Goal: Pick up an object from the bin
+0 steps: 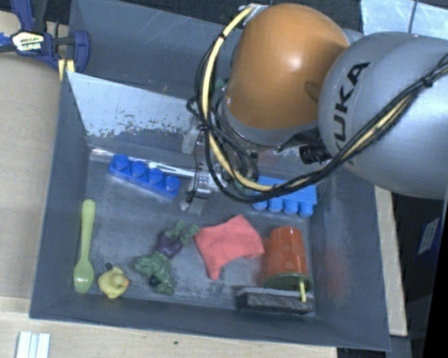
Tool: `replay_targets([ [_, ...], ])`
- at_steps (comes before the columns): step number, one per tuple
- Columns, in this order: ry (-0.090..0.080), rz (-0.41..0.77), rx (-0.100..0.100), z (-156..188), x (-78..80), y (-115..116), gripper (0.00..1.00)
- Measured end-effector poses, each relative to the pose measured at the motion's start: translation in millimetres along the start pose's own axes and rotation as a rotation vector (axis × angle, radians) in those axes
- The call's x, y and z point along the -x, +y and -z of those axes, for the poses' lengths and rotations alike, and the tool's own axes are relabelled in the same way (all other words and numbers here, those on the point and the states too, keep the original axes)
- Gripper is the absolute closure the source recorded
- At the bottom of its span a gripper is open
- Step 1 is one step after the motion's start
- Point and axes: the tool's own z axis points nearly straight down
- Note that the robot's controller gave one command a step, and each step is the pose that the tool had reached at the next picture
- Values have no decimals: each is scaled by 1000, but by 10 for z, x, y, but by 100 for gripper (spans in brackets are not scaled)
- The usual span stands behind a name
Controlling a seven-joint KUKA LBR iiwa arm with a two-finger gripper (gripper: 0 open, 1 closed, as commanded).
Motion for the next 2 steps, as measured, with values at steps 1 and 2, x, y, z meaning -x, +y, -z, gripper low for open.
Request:
replay_targets([
  [1,-8,-2,1,48,16,-7,0],
  [2,-13,-52,2,-762,245,-54,0],
])
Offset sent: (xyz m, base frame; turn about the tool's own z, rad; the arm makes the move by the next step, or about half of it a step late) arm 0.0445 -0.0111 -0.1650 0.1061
